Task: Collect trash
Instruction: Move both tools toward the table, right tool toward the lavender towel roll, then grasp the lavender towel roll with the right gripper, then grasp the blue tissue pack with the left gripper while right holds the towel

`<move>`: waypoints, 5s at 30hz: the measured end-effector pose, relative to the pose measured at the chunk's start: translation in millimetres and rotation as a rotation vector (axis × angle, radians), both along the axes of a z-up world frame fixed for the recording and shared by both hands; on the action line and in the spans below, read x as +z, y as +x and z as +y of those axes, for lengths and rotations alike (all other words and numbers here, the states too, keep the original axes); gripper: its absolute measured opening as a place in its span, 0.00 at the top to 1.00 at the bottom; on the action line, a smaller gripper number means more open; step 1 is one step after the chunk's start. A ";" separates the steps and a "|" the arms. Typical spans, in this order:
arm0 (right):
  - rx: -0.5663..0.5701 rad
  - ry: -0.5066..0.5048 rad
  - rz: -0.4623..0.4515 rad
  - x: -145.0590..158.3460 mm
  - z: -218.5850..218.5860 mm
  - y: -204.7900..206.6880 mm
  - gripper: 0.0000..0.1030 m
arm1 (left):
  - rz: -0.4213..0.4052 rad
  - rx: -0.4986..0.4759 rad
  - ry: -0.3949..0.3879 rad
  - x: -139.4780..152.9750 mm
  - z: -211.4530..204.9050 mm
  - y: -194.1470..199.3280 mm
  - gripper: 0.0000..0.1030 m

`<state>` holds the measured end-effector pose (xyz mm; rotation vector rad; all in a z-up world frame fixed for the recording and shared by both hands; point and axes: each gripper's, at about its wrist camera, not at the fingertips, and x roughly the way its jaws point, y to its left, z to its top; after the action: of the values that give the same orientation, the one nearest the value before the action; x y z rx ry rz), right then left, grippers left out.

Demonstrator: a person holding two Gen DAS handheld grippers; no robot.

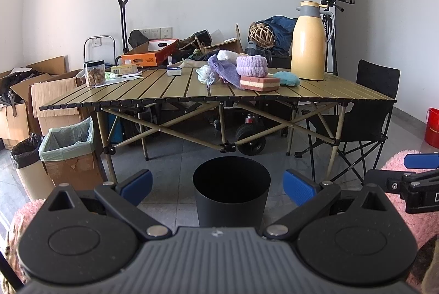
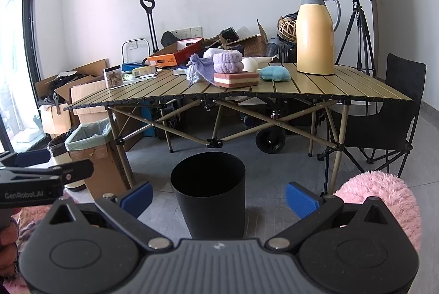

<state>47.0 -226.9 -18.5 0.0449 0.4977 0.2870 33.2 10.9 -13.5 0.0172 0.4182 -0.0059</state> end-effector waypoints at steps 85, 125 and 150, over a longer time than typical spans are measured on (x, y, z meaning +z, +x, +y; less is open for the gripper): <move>0.042 0.052 -0.117 36.4 49.4 365.7 0.00 | -0.076 0.101 -0.009 33.6 31.1 339.1 0.00; -0.060 0.207 -0.207 46.6 58.5 433.5 0.70 | -0.031 0.165 -0.030 46.0 87.2 401.2 0.00; -0.452 0.165 -0.198 20.2 -68.2 469.5 0.70 | 0.305 0.291 0.042 38.4 143.8 692.1 0.00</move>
<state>516.4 -295.1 1.7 0.2828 0.2554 -0.1109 725.3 154.7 24.9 -0.0032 0.7231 0.2906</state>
